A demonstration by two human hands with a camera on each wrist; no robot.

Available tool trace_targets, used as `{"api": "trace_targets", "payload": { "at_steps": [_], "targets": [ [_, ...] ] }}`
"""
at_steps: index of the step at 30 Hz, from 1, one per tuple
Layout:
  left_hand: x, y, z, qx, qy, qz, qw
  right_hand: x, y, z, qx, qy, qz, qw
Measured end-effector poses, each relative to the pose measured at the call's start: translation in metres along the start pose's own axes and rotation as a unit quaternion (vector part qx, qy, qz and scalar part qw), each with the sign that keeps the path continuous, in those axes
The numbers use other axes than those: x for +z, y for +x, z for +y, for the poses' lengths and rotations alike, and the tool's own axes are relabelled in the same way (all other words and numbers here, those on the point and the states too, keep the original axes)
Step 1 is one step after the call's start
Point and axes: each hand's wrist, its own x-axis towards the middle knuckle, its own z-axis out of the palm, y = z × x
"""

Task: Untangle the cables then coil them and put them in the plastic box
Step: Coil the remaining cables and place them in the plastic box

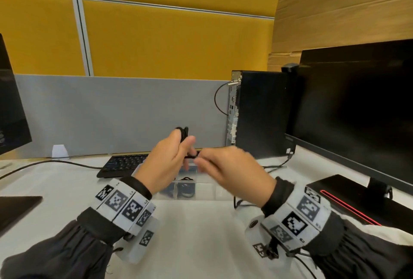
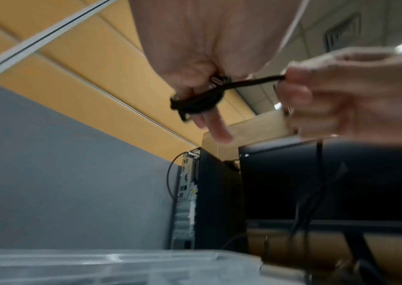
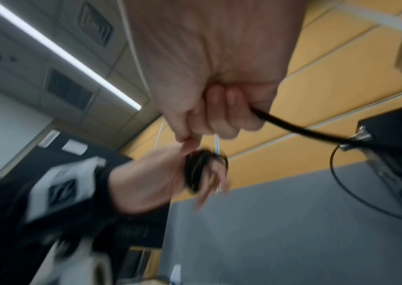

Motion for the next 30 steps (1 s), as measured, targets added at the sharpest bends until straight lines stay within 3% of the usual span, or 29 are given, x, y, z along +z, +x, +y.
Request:
{"api": "trace_targets", "payload": {
  "at_steps": [2,4,6,10,12,15,18,20,26,30],
  "targets": [
    [0.000,-0.004,0.001,-0.001,0.003,-0.049,0.999,-0.011,0.008,0.011,-0.002,-0.010,0.086,0.996],
    [0.002,-0.007,0.006,-0.033,-0.096,-0.101,0.990,-0.012,0.017,0.025,0.012,0.049,0.134,0.990],
    [0.003,-0.009,0.016,-0.062,-0.212,-0.148,0.964,-0.003,0.022,0.039,0.042,0.148,0.144,0.978],
    [0.006,-0.012,0.035,-0.044,-0.333,-0.175,0.925,0.021,0.026,0.058,0.087,0.171,0.119,0.974],
    [0.004,-0.010,0.045,-0.047,-0.396,-0.134,0.907,0.030,0.026,0.065,0.109,0.227,0.111,0.961],
    [-0.010,0.005,0.052,-0.069,-0.505,-0.005,0.860,0.041,0.021,0.074,0.140,0.275,0.074,0.948],
    [-0.029,0.021,0.042,-0.059,-0.560,0.135,0.815,0.042,0.007,0.083,0.155,0.249,0.020,0.956],
    [-0.042,0.025,0.032,-0.060,-0.576,0.190,0.793,0.036,0.002,0.090,0.152,0.212,-0.014,0.965],
    [-0.054,0.023,0.015,-0.085,-0.566,0.264,0.776,0.017,0.008,0.103,0.142,0.126,-0.071,0.979],
    [-0.055,0.021,0.010,-0.087,-0.527,0.273,0.800,0.016,0.011,0.108,0.124,0.006,-0.060,0.991]
  ]
}}
